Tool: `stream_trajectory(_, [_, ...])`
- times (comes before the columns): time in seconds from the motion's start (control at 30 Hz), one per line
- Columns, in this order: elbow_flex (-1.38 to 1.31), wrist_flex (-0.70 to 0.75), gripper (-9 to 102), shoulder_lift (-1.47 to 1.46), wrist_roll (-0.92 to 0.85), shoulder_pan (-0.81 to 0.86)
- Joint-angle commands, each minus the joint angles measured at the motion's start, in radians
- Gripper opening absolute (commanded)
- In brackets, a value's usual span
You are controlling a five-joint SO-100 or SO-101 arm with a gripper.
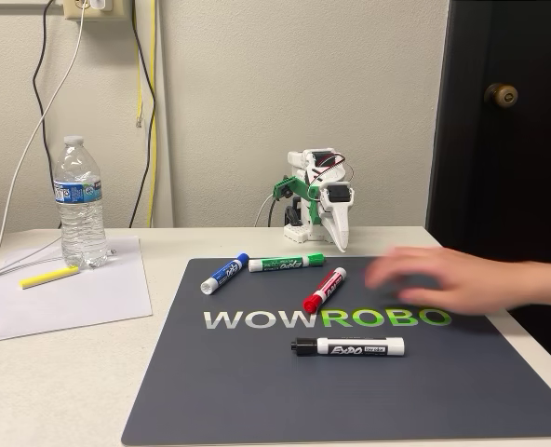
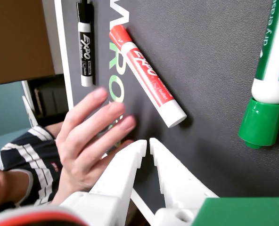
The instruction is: Pick up the red marker.
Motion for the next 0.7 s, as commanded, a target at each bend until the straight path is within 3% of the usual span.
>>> stream_trajectory(0.0, [-0.005,-0.005,0,0.008,0.005,0.009])
stream_trajectory(0.67, [-0.005,-0.012,0,0.008,0.005,0.012])
